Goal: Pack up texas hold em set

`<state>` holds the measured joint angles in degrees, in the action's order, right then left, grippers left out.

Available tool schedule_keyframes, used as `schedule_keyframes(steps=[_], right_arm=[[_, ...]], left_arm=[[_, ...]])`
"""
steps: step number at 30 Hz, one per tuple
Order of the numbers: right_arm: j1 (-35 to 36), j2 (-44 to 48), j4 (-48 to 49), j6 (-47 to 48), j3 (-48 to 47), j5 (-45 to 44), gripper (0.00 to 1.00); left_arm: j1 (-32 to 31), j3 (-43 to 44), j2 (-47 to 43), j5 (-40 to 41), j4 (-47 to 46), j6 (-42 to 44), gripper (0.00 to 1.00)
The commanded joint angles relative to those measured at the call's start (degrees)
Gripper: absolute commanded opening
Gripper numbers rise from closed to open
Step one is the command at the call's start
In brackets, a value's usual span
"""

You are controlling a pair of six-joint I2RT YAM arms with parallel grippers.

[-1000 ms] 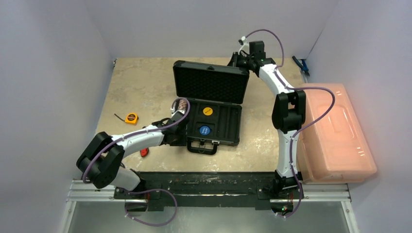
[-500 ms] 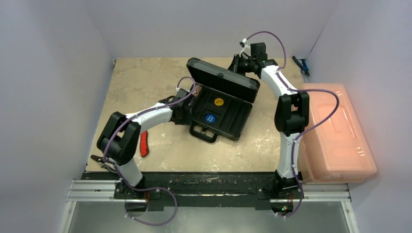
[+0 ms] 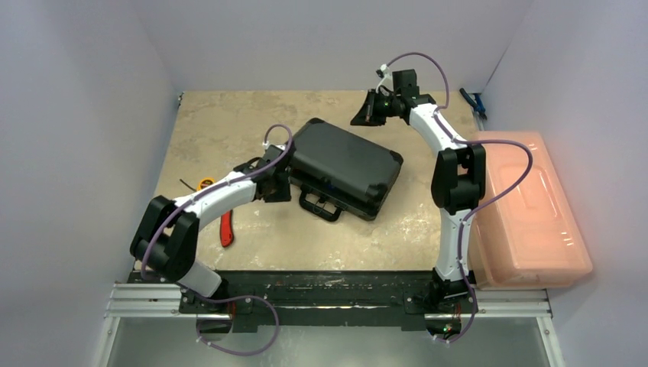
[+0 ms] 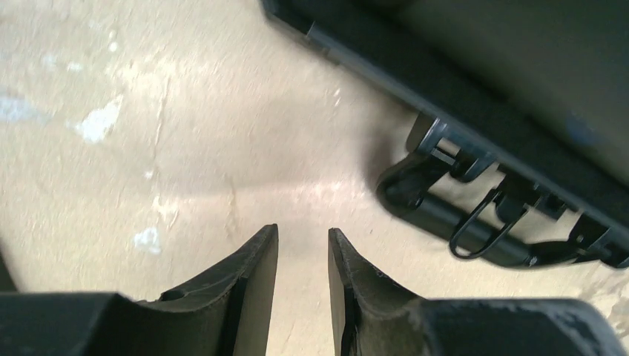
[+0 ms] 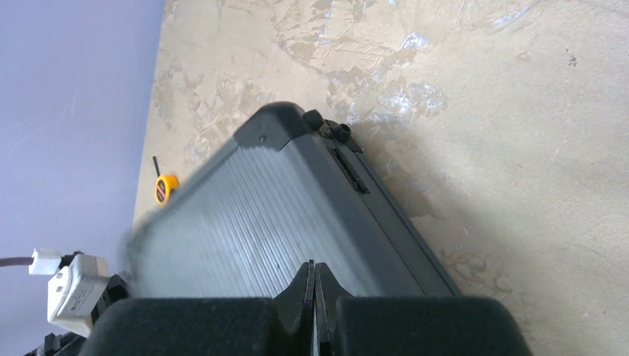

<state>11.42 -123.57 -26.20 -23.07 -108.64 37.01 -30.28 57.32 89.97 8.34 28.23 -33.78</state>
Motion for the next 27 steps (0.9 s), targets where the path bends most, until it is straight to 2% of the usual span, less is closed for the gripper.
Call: schedule_keyframes(steps=[1,6,13,19,27], right_arm=[[0.3,3.6,0.2,-0.4,-0.4,0.7,0.00],[0.7,5.8,0.4,-0.7,0.0,0.7,0.05],[2.4,8.8,-0.3,0.0,0.8,-0.5,0.19],[4.5,12.9,-0.4,0.5,3.8,-3.4,0.32],[7.9,15.7,-1.6,1.4,5.1,-7.2,0.35]], left_arm=[[0.2,-4.8,-6.6,1.1,0.1,-3.1,0.31],[0.2,-8.8,-12.0,0.2,-0.3,-4.3,0.31],[0.2,-10.1,-14.1,-2.4,-3.4,-3.2,0.31],[0.2,-11.4,-15.9,-4.7,-7.1,-2.5,0.37],[0.2,-11.1,-15.8,-6.1,-8.9,-1.6,0.42]])
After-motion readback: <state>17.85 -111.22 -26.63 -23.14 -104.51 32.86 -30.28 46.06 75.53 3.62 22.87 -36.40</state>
